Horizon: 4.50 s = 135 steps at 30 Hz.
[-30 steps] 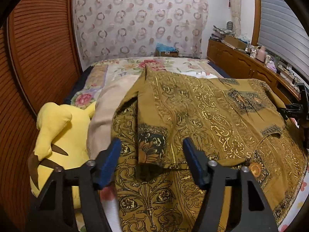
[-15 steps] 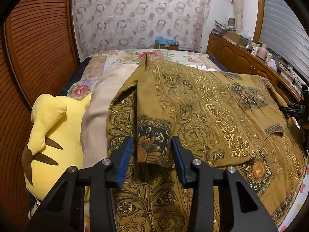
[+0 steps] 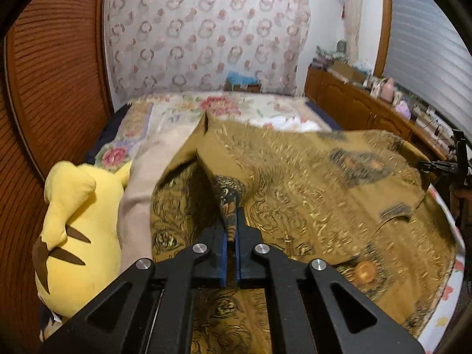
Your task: Fold small clothes
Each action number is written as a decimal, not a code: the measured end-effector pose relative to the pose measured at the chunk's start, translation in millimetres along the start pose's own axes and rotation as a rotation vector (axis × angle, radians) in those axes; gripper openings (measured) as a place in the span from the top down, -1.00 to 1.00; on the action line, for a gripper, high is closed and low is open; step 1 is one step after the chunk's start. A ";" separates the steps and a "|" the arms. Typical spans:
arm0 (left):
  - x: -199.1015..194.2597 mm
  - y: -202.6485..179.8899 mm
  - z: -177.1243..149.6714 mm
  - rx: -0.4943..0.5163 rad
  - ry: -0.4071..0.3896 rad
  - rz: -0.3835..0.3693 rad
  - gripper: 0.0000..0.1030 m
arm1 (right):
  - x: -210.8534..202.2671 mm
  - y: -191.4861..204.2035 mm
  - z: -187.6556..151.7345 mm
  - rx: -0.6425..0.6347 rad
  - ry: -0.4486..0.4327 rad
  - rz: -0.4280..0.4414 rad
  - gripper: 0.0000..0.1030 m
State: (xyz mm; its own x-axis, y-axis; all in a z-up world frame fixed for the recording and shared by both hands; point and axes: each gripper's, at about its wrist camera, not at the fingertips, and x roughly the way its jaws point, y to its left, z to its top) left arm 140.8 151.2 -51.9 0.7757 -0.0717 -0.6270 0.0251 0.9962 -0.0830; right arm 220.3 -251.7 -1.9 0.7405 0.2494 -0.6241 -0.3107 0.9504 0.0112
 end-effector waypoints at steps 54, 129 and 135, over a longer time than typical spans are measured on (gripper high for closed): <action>-68.3 -0.3 -99.2 -0.061 0.057 0.019 -0.25 | -72.1 -16.6 -111.9 0.095 -0.002 0.004 0.10; -66.5 -211.0 71.9 0.257 -0.164 -0.402 0.91 | -119.7 -36.5 -103.6 0.138 -0.140 0.002 -0.63; -69.5 -247.6 76.9 0.312 -0.164 -0.471 0.91 | -118.8 -27.9 -105.9 0.110 -0.159 0.007 -0.63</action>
State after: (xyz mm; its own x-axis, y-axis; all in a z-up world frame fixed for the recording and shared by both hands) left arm 129.1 -86.7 71.8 0.7225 -0.5265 -0.4480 0.5561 0.8277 -0.0759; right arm 78.0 -327.6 -10.8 0.8261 0.2742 -0.4923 -0.2557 0.9609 0.1061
